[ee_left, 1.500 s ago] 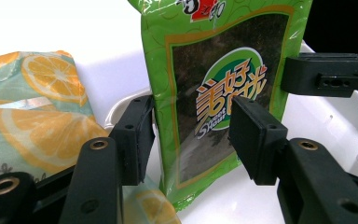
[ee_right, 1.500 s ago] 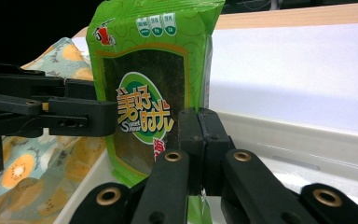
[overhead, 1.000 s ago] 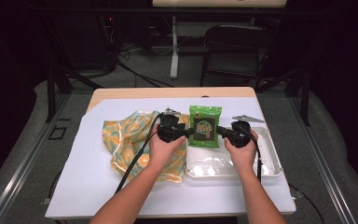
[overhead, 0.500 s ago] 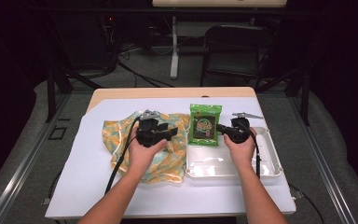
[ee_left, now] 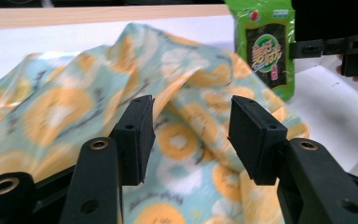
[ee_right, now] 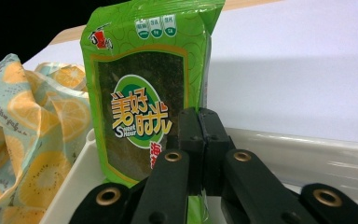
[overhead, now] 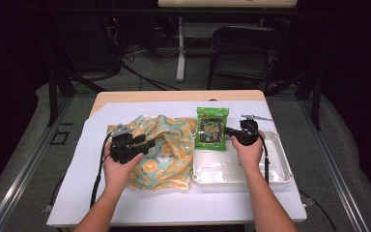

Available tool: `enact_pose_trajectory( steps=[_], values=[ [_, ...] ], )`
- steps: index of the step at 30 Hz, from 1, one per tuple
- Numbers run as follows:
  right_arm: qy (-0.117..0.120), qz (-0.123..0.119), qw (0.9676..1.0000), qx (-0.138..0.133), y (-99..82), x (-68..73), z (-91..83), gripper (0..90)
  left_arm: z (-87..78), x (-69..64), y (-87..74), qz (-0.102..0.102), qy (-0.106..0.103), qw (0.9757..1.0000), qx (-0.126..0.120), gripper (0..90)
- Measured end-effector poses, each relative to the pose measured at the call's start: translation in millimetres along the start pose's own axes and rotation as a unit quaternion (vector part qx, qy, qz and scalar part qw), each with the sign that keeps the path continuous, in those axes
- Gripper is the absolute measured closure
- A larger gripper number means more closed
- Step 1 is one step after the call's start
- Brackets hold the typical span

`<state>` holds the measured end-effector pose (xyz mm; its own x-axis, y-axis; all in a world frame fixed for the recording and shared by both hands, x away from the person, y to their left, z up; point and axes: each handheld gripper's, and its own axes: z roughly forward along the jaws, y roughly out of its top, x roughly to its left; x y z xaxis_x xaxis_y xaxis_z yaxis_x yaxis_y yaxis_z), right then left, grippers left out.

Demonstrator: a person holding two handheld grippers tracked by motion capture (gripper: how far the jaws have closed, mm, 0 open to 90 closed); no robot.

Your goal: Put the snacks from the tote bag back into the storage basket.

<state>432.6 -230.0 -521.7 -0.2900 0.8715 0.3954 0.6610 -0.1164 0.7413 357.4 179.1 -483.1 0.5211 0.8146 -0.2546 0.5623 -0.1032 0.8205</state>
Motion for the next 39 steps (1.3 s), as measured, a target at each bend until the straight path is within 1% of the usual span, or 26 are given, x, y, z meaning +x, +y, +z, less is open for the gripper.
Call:
enact_pose_trajectory(
  steps=[1, 2, 4, 7, 9, 10, 12, 14, 18, 21, 22, 26, 29, 32, 35, 37, 39],
  values=[
    [-0.002, 0.004, 1.0, -0.002, -0.3, 0.0, 0.5, 89.8, -2.9, 2.5, -3.0, -0.002, 0.0, 1.0, -0.001, 50.2],
    [-0.002, 0.002, 1.0, 0.0, -0.1, -0.4, 0.3, 89.8, -5.7, 5.2, -5.9, -0.003, 0.002, 1.0, -0.001, 50.2],
    [-0.003, 0.001, 1.0, -0.004, -0.2, 0.0, 1.4, 89.8, -10.8, 10.2, -11.3, -0.006, 0.005, 1.0, 0.002, 50.2],
    [-0.008, -0.001, 1.0, -0.003, -0.1, 0.5, 2.6, 89.7, -17.2, 17.7, -17.5, -0.017, 0.008, 0.9998, -0.005, 50.2],
    [-0.006, 0.002, 1.0, -0.004, 0.3, 0.5, 4.2, 89.6, -20.9, 22.9, -19.0, -0.024, 0.01, 0.9996, -0.006, 50.2],
    [-0.005, 0.004, 1.0, -0.006, 0.4, 0.7, 5.2, 89.6, -22.7, 25.1, -19.1, -0.025, 0.012, 0.9996, -0.005, 50.2],
    [-0.008, 0.001, 1.0, -0.003, 0.5, 0.9, 6.1, 89.5, -26.6, 28.9, -19.7, -0.029, 0.017, 0.9994, -0.01, 50.2],
    [-0.008, 0.003, 1.0, -0.005, 0.2, 1.5, 7.7, 89.5, -29.5, 31.8, -20.6, -0.034, 0.02, 0.9991, -0.014, 50.2],
    [-0.009, 0.002, 0.9999, -0.004, 0.4, 2.9, 10.1, 89.6, -31.9, 35.1, -22.1, -0.042, 0.024, 0.9987, -0.019, 50.2],
    [-0.01, 0.002, 0.9999, -0.001, 0.1, 2.4, 10.7, 89.6, -32.1, 35.8, -22.2, -0.042, 0.024, 0.9986, -0.019, 50.2],
    [-0.011, 0.007, 0.9999, 0.001, -0.2, 2.1, 10.6, 89.5, -31.9, 35.9, -22.3, -0.042, 0.025, 0.9986, -0.019, 50.2],
    [-0.009, 0.012, 0.9999, 0.002, -0.9, 1.0, 10.8, 89.3, -32.0, 36.5, -22.8, -0.043, 0.026, 0.9986, -0.019, 50.2],
    [-0.012, 0.01, 0.9999, 0.002, -1.5, 1.9, 11.1, 88.9, -33.8, 38.0, -22.5, -0.045, 0.027, 0.9984, -0.022, 50.2],
    [-0.011, 0.011, 0.9999, 0.001, -2.2, 2.2, 11.6, 87.5, -35.3, 39.4, -22.4, -0.048, 0.028, 0.9982, -0.024, 50.1],
    [-0.013, 0.011, 0.9999, 0.003, -2.3, 2.7, 11.2, 86.4, -36.2, 39.5, -22.7, -0.046, 0.028, 0.9982, -0.025, 50.1],
    [-0.012, 0.005, 0.9999, 0.006, -2.4, 2.5, 10.7, 84.8, -36.6, 39.1, -22.6, -0.046, 0.027, 0.9982, -0.027, 50.1],
    [-0.013, 0.008, 0.9999, 0.003, -3.0, 3.2, 11.2, 82.8, -37.0, 39.0, -22.6, -0.046, 0.027, 0.9982, -0.027, 49.9]
  ],
)
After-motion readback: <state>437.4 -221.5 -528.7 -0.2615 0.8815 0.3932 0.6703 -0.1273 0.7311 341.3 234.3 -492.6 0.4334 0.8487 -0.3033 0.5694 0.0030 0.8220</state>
